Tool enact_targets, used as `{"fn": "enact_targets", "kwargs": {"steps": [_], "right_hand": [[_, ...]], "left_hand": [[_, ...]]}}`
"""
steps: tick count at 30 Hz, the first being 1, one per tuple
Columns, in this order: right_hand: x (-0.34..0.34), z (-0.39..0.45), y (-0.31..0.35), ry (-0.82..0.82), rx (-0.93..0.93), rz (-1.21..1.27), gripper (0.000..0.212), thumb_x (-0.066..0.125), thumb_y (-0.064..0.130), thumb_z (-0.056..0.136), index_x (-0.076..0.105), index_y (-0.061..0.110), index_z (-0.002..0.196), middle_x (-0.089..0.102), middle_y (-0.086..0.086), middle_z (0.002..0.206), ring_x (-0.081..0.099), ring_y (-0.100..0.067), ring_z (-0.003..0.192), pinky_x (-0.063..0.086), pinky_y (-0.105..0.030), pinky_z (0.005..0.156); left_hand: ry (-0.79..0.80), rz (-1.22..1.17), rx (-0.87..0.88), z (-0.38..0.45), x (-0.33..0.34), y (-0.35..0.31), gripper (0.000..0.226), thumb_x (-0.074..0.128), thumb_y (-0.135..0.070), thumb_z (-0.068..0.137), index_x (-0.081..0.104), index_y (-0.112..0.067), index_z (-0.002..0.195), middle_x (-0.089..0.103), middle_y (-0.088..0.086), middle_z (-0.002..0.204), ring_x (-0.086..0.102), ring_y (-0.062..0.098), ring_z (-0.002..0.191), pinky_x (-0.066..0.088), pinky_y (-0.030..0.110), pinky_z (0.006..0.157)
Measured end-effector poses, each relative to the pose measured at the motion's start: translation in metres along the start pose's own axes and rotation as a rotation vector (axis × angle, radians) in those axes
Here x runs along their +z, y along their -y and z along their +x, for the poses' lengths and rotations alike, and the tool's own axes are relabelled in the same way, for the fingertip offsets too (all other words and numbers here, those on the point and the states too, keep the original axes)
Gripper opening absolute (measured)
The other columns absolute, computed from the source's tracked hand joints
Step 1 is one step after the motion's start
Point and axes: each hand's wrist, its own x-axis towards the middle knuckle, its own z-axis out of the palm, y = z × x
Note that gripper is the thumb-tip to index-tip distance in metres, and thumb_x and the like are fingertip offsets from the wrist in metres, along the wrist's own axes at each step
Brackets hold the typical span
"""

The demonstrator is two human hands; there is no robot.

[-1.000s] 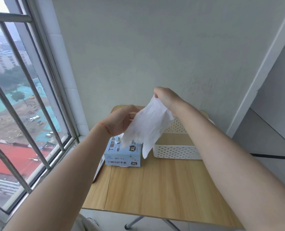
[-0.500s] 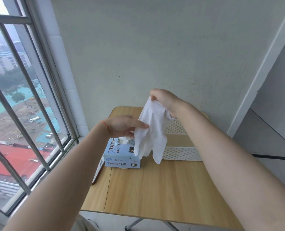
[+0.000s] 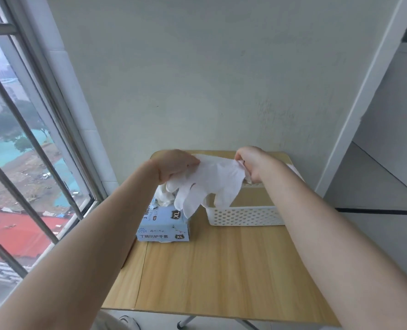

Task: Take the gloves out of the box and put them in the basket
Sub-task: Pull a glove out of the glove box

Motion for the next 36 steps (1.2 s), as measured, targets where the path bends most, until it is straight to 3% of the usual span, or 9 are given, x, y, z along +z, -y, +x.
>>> {"fn": "enact_targets", "kwargs": {"steps": [5, 8, 11, 17, 20, 24, 30, 34, 36], "right_hand": [[-0.035, 0.03, -0.031, -0.062, 0.026, -0.091, 0.017, 0.035, 0.002, 0.084, 0.049, 0.007, 0.075, 0.047, -0.008, 0.062, 0.044, -0.02, 0.046, 0.033, -0.023, 0.043], [-0.052, 0.044, -0.044, -0.13, 0.025, -0.21, 0.018, 0.04, 0.003, 0.091, 0.055, 0.003, 0.082, 0.055, -0.017, 0.083, 0.054, -0.028, 0.071, 0.04, -0.03, 0.059], [-0.059, 0.048, -0.052, -0.192, 0.078, -0.382, 0.037, 0.035, -0.006, 0.095, 0.05, -0.007, 0.129, 0.053, -0.024, 0.127, 0.06, -0.034, 0.103, 0.039, -0.028, 0.054], [-0.069, 0.071, -0.075, -0.268, 0.03, -0.5, 0.039, 0.042, 0.01, 0.097, 0.046, -0.004, 0.133, 0.052, -0.022, 0.131, 0.052, -0.036, 0.12, 0.043, -0.035, 0.084], [-0.068, 0.071, -0.079, -0.309, 0.001, -0.527, 0.041, 0.041, 0.009, 0.097, 0.043, -0.002, 0.137, 0.048, -0.025, 0.135, 0.051, -0.038, 0.121, 0.039, -0.03, 0.067], [-0.063, 0.065, -0.072, -0.255, 0.033, -0.718, 0.047, 0.027, -0.002, 0.099, 0.026, -0.01, 0.145, 0.038, -0.027, 0.144, 0.053, -0.026, 0.08, 0.036, -0.023, 0.059], [-0.051, 0.045, -0.064, -0.193, -0.021, -0.758, 0.03, 0.031, -0.001, 0.098, 0.057, -0.001, 0.113, 0.058, -0.011, 0.097, 0.035, -0.014, 0.058, 0.028, -0.02, 0.051], [-0.041, 0.045, -0.057, -0.1, 0.082, -0.488, 0.035, 0.04, -0.006, 0.096, 0.051, -0.008, 0.129, 0.062, -0.02, 0.105, 0.053, -0.023, 0.068, 0.045, -0.029, 0.069], [-0.037, 0.039, -0.052, -0.035, 0.048, -0.257, 0.033, 0.036, -0.002, 0.097, 0.048, -0.003, 0.127, 0.052, -0.018, 0.096, 0.048, -0.025, 0.064, 0.045, -0.034, 0.059]], "left_hand": [[-0.02, 0.566, 0.1, 0.031, 0.045, -0.035, 0.013, 0.056, -0.025, 0.096, 0.061, -0.013, 0.093, 0.055, 0.001, 0.081, 0.052, 0.023, 0.086, 0.042, 0.022, 0.062], [-0.018, 0.762, 0.167, 0.055, 0.072, -0.036, 0.021, 0.058, -0.022, 0.09, 0.07, -0.005, 0.095, 0.064, 0.009, 0.09, 0.059, 0.027, 0.089, 0.047, 0.029, 0.073], [0.0, 0.827, 0.199, 0.068, 0.094, -0.026, 0.025, 0.064, -0.019, 0.087, 0.069, -0.014, 0.11, 0.062, 0.006, 0.11, 0.059, 0.023, 0.092, 0.048, 0.028, 0.079], [-0.065, 1.066, 0.352, 0.074, 0.115, -0.004, 0.043, 0.051, -0.006, 0.088, 0.058, -0.029, 0.124, 0.055, -0.002, 0.119, 0.055, 0.022, 0.108, 0.046, 0.033, 0.082], [-0.069, 1.078, 0.407, 0.065, 0.119, 0.001, 0.025, 0.057, -0.03, 0.091, 0.06, -0.032, 0.116, 0.056, -0.004, 0.117, 0.057, 0.021, 0.11, 0.047, 0.036, 0.086], [0.167, 1.074, 0.207, 0.052, 0.117, 0.013, 0.076, 0.067, -0.069, 0.075, 0.043, -0.034, 0.139, 0.044, 0.002, 0.136, 0.042, 0.026, 0.129, 0.038, 0.045, 0.107], [0.337, 1.075, 0.132, 0.044, 0.089, 0.03, 0.101, 0.079, -0.051, 0.07, 0.02, -0.04, 0.152, 0.029, -0.001, 0.154, 0.023, 0.028, 0.143, 0.028, 0.052, 0.115], [0.297, 0.882, 0.165, 0.04, 0.087, 0.027, 0.092, 0.083, -0.054, 0.064, 0.038, -0.039, 0.143, 0.042, -0.005, 0.145, 0.041, 0.021, 0.134, 0.036, 0.044, 0.112], [0.247, 0.719, 0.178, 0.036, 0.093, 0.023, 0.073, 0.084, -0.054, 0.066, 0.05, -0.036, 0.129, 0.053, -0.007, 0.128, 0.051, 0.017, 0.12, 0.042, 0.038, 0.105]]}}
